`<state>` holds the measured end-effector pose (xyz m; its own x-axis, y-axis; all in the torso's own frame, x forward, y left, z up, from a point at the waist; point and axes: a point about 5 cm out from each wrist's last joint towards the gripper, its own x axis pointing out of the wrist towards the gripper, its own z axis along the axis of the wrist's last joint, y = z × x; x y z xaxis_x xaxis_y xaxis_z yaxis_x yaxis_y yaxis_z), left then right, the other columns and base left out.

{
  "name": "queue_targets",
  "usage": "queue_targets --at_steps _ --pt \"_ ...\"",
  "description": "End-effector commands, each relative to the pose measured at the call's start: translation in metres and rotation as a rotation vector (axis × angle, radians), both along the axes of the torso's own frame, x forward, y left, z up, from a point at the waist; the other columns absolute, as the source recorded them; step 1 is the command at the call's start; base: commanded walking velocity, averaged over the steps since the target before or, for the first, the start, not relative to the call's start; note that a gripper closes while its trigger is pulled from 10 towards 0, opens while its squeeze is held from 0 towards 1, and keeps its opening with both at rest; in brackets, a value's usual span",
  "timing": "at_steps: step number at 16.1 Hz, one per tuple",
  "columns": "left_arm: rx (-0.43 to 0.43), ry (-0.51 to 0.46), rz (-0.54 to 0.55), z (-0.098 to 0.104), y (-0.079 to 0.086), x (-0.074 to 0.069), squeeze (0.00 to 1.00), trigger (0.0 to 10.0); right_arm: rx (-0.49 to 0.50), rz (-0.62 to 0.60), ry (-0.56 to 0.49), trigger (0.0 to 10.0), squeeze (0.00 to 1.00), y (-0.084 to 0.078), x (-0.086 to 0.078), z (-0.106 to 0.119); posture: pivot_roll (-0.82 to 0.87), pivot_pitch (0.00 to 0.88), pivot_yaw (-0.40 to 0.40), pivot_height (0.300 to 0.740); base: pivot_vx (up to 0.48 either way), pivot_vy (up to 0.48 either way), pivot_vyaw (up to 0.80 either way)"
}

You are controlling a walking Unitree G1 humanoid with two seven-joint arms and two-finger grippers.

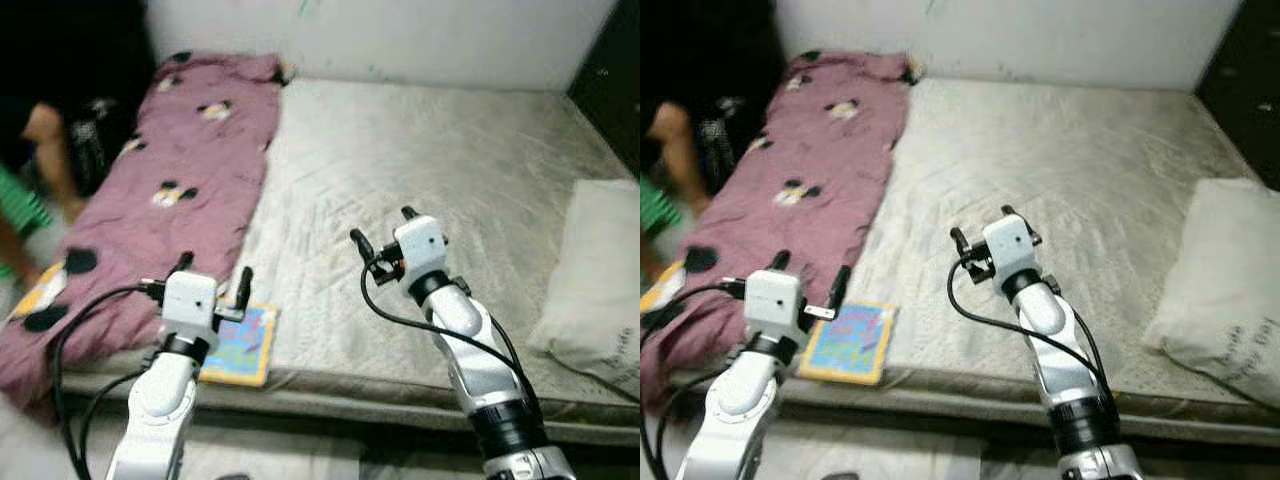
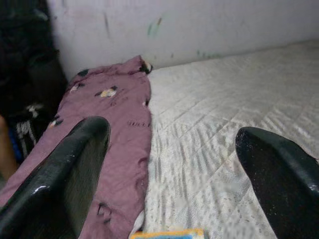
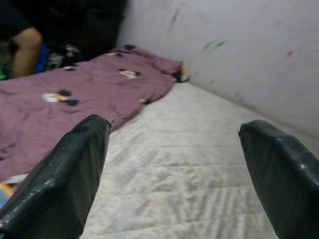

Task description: Clean up the room

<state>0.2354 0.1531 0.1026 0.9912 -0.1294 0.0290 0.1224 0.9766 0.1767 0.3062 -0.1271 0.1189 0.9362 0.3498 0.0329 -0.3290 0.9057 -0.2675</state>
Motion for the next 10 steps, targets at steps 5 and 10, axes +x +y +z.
queue_targets --at_steps 5,10 --pt "0.012 0.023 0.008 -0.003 0.001 0.002 0.00 10.0 -0.003 -0.018 -0.002 10.0 0.00 -0.001 0.001 -0.002 -0.02 0.000 0.008 0.740 0.179 0.000 0.00" --pt "-0.017 0.027 0.073 -0.005 0.006 0.009 0.00 10.0 0.050 -0.100 0.023 10.0 0.00 -0.011 -0.009 -0.013 -0.03 0.000 0.031 0.740 0.000 0.000 0.00"
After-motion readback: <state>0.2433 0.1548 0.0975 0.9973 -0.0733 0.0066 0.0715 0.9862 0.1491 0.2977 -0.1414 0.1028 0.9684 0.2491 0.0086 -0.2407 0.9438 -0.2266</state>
